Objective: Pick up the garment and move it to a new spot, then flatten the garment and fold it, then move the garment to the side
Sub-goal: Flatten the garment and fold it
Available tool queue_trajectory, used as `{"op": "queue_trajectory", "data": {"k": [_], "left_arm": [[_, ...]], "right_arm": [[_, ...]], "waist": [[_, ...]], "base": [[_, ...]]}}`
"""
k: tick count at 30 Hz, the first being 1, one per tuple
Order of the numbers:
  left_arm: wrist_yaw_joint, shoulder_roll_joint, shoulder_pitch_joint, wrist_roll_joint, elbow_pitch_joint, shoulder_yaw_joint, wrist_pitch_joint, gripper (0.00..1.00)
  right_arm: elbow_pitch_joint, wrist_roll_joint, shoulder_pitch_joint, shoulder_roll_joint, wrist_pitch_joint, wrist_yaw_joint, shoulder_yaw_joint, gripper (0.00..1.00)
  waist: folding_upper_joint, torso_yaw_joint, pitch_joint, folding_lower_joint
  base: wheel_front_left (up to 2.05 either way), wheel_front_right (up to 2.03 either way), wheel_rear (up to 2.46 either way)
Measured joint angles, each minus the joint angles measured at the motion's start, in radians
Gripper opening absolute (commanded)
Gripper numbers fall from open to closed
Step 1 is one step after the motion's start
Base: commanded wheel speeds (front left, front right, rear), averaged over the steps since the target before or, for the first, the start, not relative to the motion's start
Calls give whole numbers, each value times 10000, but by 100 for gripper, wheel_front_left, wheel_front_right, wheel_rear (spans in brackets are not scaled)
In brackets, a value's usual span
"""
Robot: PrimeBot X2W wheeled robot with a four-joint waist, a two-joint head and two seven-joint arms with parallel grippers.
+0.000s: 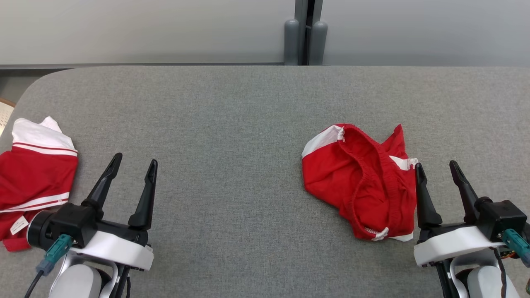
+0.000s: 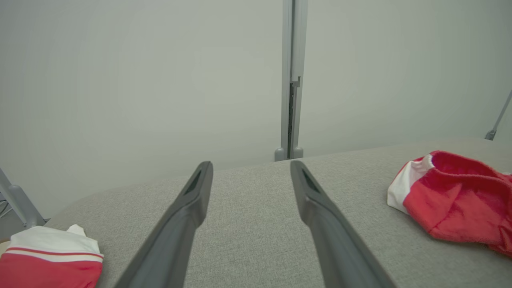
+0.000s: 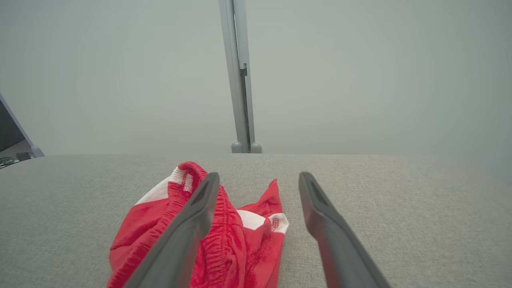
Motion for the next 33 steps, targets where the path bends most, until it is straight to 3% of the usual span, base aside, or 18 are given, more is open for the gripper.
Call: {"op": "queue_trajectory", "data": {"k": [10,25,33], "left_arm": [[224,-17,632,23,-123,-169,119,100],[309,90,700,8,-385,-368,278,100],[-125,-259,-379,307,-675,-1597,564,100]], "right_arm": [[-1724,230,1046,4,1032,-2,318,100],[-1898,487,1254,2,1170,0,259,100],[-1987,497,1186,6,1195,0,222,100]], "waist": [[0,-23,-527,0],[0,-44,-490,0],[0,-87,-156,0]], "base": [[0,0,0],[0,0,0],[0,0,0]]}}
